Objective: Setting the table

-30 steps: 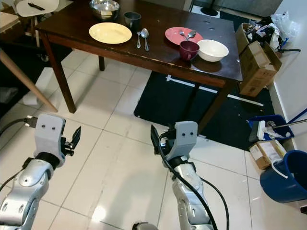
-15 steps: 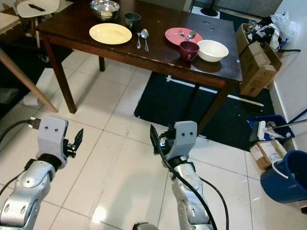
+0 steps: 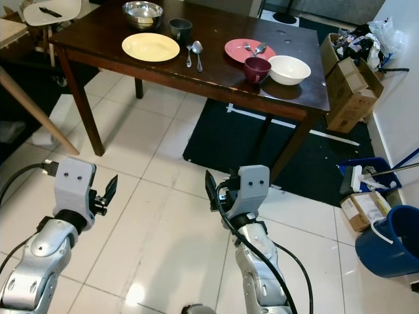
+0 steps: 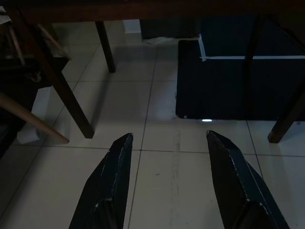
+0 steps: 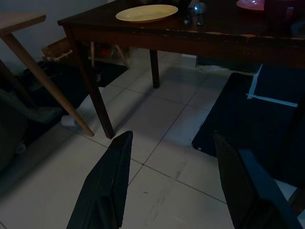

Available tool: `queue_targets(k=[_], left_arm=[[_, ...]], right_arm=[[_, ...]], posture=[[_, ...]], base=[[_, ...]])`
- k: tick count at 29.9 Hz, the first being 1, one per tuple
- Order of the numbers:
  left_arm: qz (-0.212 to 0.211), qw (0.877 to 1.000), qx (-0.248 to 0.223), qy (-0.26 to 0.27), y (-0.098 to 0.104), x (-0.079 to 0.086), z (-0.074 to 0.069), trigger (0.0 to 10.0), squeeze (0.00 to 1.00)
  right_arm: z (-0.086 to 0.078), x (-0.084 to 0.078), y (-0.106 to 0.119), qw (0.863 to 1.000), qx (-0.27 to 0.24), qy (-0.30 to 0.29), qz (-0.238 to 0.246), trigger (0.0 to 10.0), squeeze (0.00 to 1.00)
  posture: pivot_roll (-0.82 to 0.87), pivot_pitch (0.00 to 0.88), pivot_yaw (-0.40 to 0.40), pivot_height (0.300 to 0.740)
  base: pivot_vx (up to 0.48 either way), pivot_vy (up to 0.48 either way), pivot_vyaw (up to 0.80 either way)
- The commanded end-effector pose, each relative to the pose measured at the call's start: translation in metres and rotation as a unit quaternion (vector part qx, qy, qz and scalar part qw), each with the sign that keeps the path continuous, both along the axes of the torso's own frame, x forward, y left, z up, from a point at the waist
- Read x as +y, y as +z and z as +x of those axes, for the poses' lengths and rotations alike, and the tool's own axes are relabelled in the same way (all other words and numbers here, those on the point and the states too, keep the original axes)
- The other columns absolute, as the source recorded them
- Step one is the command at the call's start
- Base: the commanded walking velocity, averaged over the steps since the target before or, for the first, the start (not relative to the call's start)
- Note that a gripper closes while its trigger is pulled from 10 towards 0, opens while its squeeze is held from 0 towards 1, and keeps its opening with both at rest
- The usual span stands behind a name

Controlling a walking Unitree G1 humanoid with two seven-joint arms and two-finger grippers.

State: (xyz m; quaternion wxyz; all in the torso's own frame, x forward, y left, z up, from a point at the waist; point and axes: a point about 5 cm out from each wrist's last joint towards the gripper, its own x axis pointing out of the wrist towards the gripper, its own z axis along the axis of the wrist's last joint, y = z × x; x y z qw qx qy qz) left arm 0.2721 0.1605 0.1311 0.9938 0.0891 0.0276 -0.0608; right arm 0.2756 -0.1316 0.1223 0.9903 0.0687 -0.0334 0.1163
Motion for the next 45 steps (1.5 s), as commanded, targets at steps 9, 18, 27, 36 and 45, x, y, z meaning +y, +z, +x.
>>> queue_targets(k=[9,18,27,36,45], left_arm=[[0.002,1.0,0.01,-0.007,-0.006,-0.002,-0.002,10.0,0.0],[0.004,1.0,0.008,-0.004,-0.005,-0.002,-0.002,10.0,0.0],[0.006,1.0,0.01,-0.004,-0.006,-0.001,-0.002,10.0,0.0],[0.013,1.0,0.016,0.011,-0.011,0.004,-0.002,10.0,0.0],[0.011,1.0,0.011,0.006,-0.008,0.0,0.001,10.0,0.0]], right_arm=[[-0.002,-0.002,-0.005,1.0,0.01,0.0,0.003,10.0,0.0],[-0.002,-0.001,-0.005,1.0,0.011,0.0,0.004,10.0,0.0],[-0.003,-0.001,-0.006,1.0,0.012,-0.001,0.004,10.0,0.0],[0.003,-0.03,-0.009,0.993,0.021,-0.113,-0.028,10.0,0.0],[0.002,-0.026,-0.004,0.994,0.003,-0.093,-0.048,10.0,0.0]], posture=[[-0.12,0.025,-0.013,0.74],[-0.12,0.028,-0.012,0.74],[-0.12,0.03,-0.008,0.74],[-0.12,0.033,-0.008,0.74],[-0.13,0.033,-0.007,0.74]], base=[[0.0,0.0,0.0],[0.0,0.0,0.0],[0.0,0.0,0.0],[0.0,0.0,0.0],[0.0,0.0,0.0]])
